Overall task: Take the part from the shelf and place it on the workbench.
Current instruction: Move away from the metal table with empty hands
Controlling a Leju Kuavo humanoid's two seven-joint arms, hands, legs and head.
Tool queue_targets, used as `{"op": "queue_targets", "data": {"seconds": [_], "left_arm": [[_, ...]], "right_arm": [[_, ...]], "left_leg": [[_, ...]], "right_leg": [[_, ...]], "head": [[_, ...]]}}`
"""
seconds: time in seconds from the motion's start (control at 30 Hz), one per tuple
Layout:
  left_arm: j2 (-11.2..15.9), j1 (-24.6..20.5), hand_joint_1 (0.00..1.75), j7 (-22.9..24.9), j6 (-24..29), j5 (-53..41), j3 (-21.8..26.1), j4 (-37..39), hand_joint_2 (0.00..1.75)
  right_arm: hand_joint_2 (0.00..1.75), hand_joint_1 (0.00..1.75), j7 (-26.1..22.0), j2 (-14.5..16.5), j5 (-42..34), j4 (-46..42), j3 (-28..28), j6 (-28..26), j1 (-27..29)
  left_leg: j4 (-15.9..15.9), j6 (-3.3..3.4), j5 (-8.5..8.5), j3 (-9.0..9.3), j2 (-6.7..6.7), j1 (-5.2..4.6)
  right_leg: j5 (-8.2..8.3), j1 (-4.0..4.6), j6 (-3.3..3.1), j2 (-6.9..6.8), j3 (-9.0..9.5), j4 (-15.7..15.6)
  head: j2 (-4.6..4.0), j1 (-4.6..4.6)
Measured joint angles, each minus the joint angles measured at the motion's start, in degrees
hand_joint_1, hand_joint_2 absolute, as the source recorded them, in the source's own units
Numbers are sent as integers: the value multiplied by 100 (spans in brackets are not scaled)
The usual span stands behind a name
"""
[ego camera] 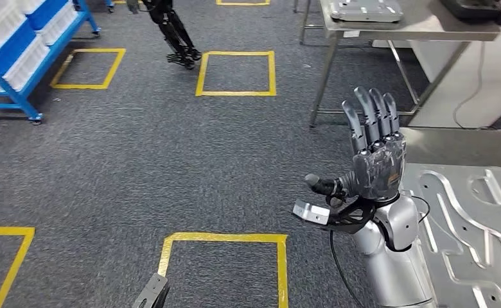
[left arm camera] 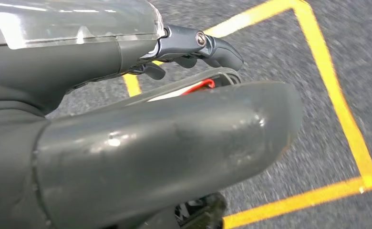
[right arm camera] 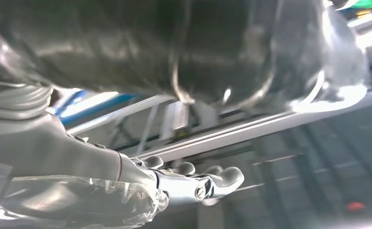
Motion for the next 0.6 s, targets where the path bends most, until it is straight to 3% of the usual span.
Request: {"op": "queue_targets", "data": {"seconds": [0.03, 0.1, 0.17, 0.2, 0.27, 0.3, 0.37, 0.4, 0.47, 0.5, 0.53, 0.6], "left_arm": [[2, 7, 0, 0, 0, 1, 0, 0, 0], [10, 9, 0, 0, 1, 2, 0, 0, 0], [15, -6, 0, 0, 2, 3, 0, 0, 0], [15, -11, 0, 0, 3, 3, 0, 0, 0], [17, -5, 0, 1, 3, 2, 0, 0, 0], [17, -1, 0, 2, 3, 2, 0, 0, 0], [17, -15, 0, 7, 4, 2, 1, 0, 0], [17, -27, 0, 11, 5, 2, 1, 0, 0], [17, -42, 0, 22, 7, 2, 2, 0, 0], [17, -42, 0, 28, 8, 2, 2, 0, 0], [17, -40, 0, 32, 8, 2, 2, 0, 0], [17, -40, 0, 38, 9, 2, 2, 0, 0]], "right_arm": [[0, 0, -9, 1, -1, 1, 1, 0, 1], [0, 0, -16, 1, -2, 1, 1, 0, -3], [0, 0, -18, -1, -2, -1, -1, -1, -13], [0, 0, -20, -1, -2, -1, -1, -1, -19], [0, 0, -23, 4, -2, -1, -1, -1, -28], [0, 0, -23, 7, -2, 1, 0, -1, -35], [0, 0, -19, 12, -2, 4, 0, -1, -50], [0, 0, -17, 11, -1, 9, -1, -2, -53], [0, 0, -15, 13, 2, 30, -1, -1, -46], [0, 0, -15, 13, 3, 43, -1, -1, -42], [0, 0, -15, 14, 3, 54, -1, 0, -41], [0, 0, -15, 14, 3, 63, -1, -1, -46]], "left_leg": [[-77, -9, 95, 56, 21, 6], [-769, -6, 415, 437, 184, 2], [-1338, 50, 575, 737, 346, -34], [-1422, 83, 566, 770, 371, -52], [-1433, 156, 589, 758, 252, -61], [-1457, 190, 607, 759, 198, -53], [-1504, 259, 649, 764, 98, -24], [-1512, 278, 660, 757, 48, -21], [-1509, 294, 672, 738, -72, -21], [-1503, 295, 675, 733, -141, -23], [-1495, 293, 677, 731, -216, -24], [-1478, 283, 679, 738, -371, -23]], "right_leg": [[-13, -1, 5, -78, 0, 13], [-57, 0, 33, -215, 3, 60], [-104, 32, 83, -323, -6, 118], [-117, 53, 106, -367, -9, 133], [-127, 63, 151, -442, 3, 129], [-160, 53, 177, -392, 5, 149], [-396, 11, 225, -120, -120, 452], [-577, -3, 240, 33, -259, 759], [-869, -10, 254, 159, -590, 1445], [-879, -11, 256, 175, -682, 1623], [-778, -11, 251, 188, -679, 1599], [-362, -16, 214, 283, -409, 991]], "head": [[0, -1], [0, -1], [0, 3], [0, 7], [0, 12], [0, 13], [0, 15], [0, 14], [0, 14], [0, 13], [0, 14], [0, 14]]}}
